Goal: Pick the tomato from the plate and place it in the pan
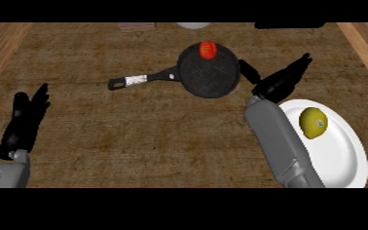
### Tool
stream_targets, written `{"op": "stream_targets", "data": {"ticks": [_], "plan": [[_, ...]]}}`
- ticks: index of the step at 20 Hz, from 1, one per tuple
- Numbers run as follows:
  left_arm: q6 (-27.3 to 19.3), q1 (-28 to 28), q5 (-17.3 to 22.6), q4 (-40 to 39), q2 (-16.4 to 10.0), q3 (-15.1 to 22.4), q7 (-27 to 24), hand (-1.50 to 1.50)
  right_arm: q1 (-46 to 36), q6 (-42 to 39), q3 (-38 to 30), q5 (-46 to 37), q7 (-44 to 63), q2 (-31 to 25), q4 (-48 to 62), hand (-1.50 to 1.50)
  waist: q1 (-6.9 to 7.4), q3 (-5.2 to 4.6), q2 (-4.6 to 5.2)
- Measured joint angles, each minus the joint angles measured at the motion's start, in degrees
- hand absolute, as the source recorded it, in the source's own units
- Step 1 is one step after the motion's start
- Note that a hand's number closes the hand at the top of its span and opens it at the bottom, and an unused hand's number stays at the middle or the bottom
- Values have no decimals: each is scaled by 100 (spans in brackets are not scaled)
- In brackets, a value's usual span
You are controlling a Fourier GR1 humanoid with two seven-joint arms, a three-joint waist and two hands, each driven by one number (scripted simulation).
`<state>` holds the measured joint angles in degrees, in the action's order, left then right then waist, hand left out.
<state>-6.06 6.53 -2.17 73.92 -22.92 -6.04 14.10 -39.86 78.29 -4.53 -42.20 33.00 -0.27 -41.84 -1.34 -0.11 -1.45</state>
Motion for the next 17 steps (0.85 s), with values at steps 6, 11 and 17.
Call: {"op": "stream_targets", "data": {"ticks": [6,11,17], "plan": [[0,-133,46,-41,-102,-168,-35,0,1259,-18,856,37,250,14,-1309,-150,-207,-9,-64],[5,-273,55,18,-110,-203,-67,0,2493,-101,1501,-150,335,-1,-2585,-150,-295,-33,-78],[2,-347,95,108,-129,-280,-76,0,4223,-271,2133,-606,303,-21,-4333,-150,-341,-58,-56]]}}
